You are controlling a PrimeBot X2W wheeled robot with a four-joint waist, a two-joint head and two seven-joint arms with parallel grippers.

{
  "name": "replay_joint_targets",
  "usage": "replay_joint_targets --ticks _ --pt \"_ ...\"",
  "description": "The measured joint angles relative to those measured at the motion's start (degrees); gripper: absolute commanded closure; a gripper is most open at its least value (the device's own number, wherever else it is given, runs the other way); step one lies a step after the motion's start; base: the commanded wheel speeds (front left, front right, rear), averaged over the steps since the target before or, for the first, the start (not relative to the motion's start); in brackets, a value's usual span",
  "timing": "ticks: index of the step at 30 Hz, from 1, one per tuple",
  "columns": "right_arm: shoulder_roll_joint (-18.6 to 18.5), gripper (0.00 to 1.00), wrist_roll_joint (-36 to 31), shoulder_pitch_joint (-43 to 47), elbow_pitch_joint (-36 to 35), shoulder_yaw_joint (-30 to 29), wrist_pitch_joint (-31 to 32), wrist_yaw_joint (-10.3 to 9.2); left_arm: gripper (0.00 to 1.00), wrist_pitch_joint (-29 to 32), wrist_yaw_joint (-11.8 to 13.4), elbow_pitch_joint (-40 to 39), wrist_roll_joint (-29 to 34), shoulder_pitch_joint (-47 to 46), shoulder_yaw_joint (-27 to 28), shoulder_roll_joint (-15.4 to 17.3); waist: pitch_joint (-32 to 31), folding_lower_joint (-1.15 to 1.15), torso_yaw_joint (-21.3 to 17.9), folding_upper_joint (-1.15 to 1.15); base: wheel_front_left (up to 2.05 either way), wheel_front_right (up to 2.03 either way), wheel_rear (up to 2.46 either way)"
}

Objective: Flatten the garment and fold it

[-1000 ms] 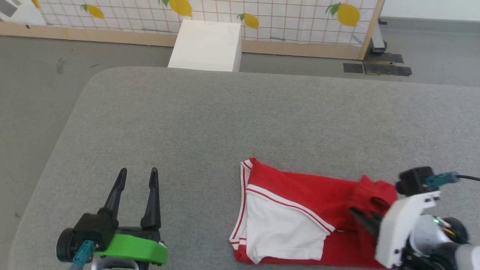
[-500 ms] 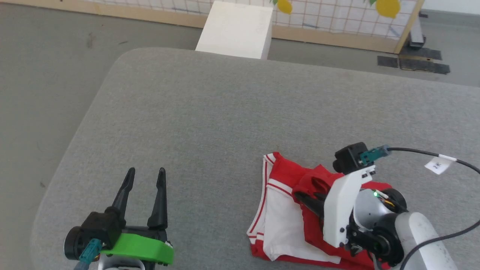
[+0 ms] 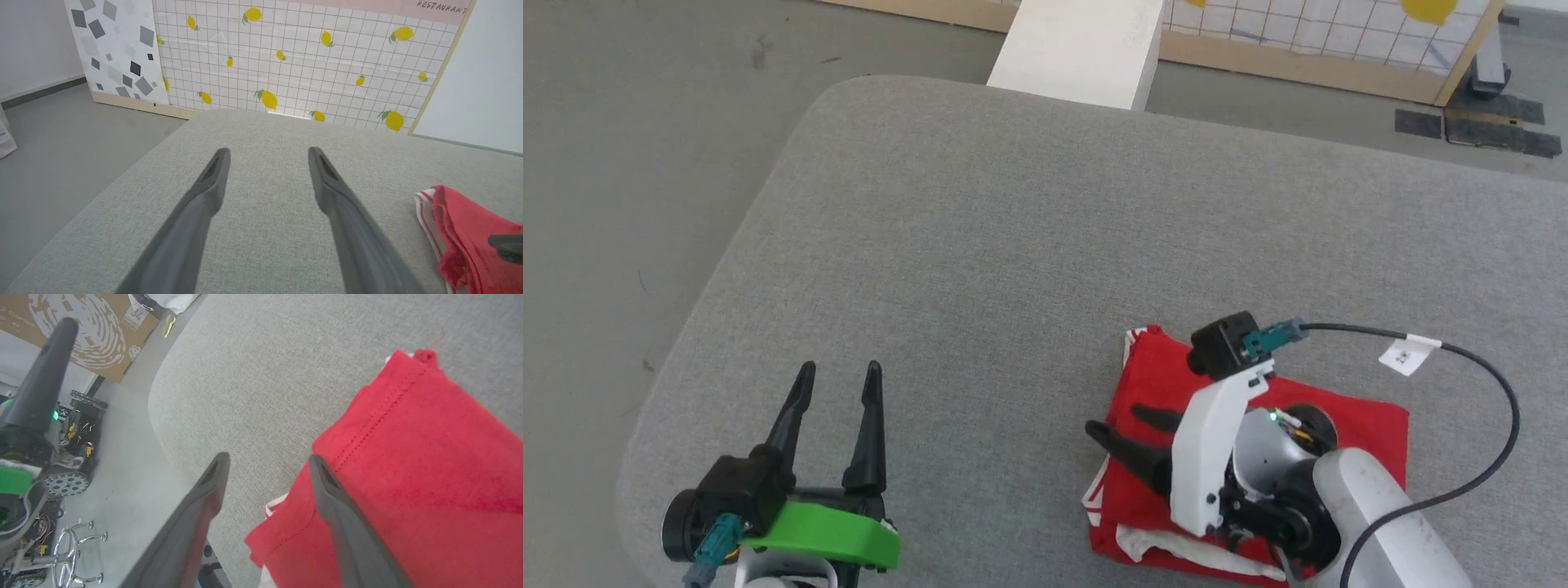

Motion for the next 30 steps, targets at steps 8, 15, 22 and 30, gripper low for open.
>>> replay_joint_targets --ticks 8,15,22,30 --pt "-6.11 0.0 -1.46 -4.94 0.8 2.4 -9.46 0.01 0.0 0.0 0.0 0.02 0.01 -0.08 0.33 -0.04 -1.46 0.0 -2.14 0.0 0.0 0.0 0.0" --pt "-15.18 0.0 -13.44 -10.27 3.26 2.45 -25.37 0.01 0.0 -0.01 0.0 0.09 -0.66 0.06 0.59 -0.07 -3.07 0.0 -5.46 0.0 0.0 0.0 0.0" --pt "-19.44 0.0 -20.3 -9.82 5.09 -5.68 -37.1 0.01 0.0 0.0 0.0 0.12 -1.9 0.19 1.22 -0.07 -4.38 0.0 -9.6 0.0 0.0 0.0 0.0" --pt "-19.54 0.0 -23.15 1.2 -0.91 -17.26 -45.33 0.01 0.0 -0.01 0.0 0.45 -1.48 0.08 0.33 0.09 -4.49 0.0 -13.17 0.0 0.0 0.0 0.0"
